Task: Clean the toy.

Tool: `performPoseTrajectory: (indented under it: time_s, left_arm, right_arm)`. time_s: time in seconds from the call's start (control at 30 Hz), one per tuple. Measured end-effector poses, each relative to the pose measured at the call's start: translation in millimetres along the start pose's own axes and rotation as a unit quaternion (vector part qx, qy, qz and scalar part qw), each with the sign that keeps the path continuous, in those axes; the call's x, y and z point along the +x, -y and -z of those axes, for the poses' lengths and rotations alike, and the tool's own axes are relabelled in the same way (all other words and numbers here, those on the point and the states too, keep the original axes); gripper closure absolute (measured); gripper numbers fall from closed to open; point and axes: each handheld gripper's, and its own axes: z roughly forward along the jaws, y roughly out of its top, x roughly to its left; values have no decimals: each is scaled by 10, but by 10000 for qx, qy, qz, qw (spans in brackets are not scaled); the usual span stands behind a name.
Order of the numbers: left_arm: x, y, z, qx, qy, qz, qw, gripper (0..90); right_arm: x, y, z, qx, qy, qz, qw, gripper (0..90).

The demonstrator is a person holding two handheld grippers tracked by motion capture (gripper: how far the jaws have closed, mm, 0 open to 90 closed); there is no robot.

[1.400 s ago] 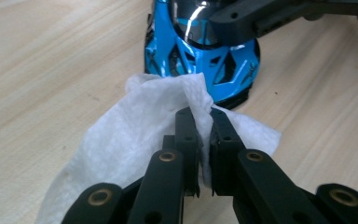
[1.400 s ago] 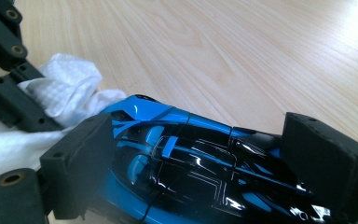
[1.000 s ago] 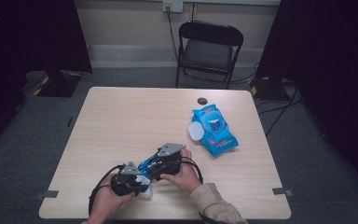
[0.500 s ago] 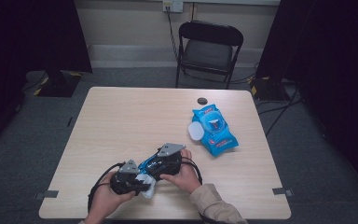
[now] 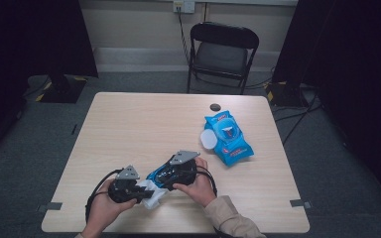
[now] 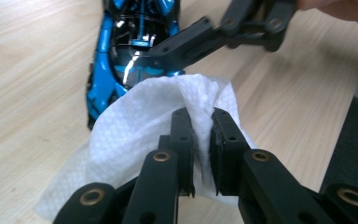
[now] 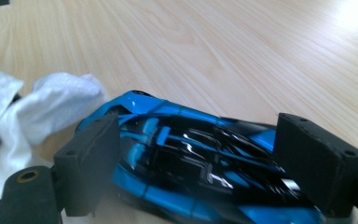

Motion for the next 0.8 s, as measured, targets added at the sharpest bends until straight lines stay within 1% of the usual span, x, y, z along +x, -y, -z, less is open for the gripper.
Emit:
performPoseTrajectory:
  time_s: [0.07,0.1,0.17,0.3,0.4,0.43,0.47,0.57,0.67,0.77,0.8]
  left_arm:
    - [7,1,9,-22,-16,17,10000,805]
    - [18,3,16,-35,-22,22,10000,805]
    - [44,5,34,-38,-37,73,10000,804]
    - [72,-1,46,-71,-71,124,9999,803]
    - [85,-5,56,-85,-87,142,9998,799]
    - [93,-6,62,-89,-104,136,9998,799]
    - [108,-7,79,-126,-136,159,9997,794]
    - [125,-8,102,-151,-138,185,9996,793]
    - [161,-10,154,-220,-188,227,9993,793]
    - [196,-5,187,-271,-230,296,9989,794]
    - [211,-1,193,-269,-262,316,9988,794]
  right_arm:
    - [-21,16,49,-47,36,-81,9999,156]
    - [-21,16,49,-47,36,-81,9999,156]
    - [-45,63,104,-30,80,-195,9998,164]
    - [-46,121,115,0,87,-285,9996,158]
    - [-32,143,102,12,102,-249,9996,158]
    - [-22,145,97,9,140,-208,9997,160]
    - [-4,143,88,68,235,-67,9997,158]
    - [2,143,87,66,245,-79,9996,158]
    - [4,159,89,22,281,-93,9996,164]
    - [12,147,90,36,299,-141,9994,166]
    - [18,144,79,40,334,-115,9994,161]
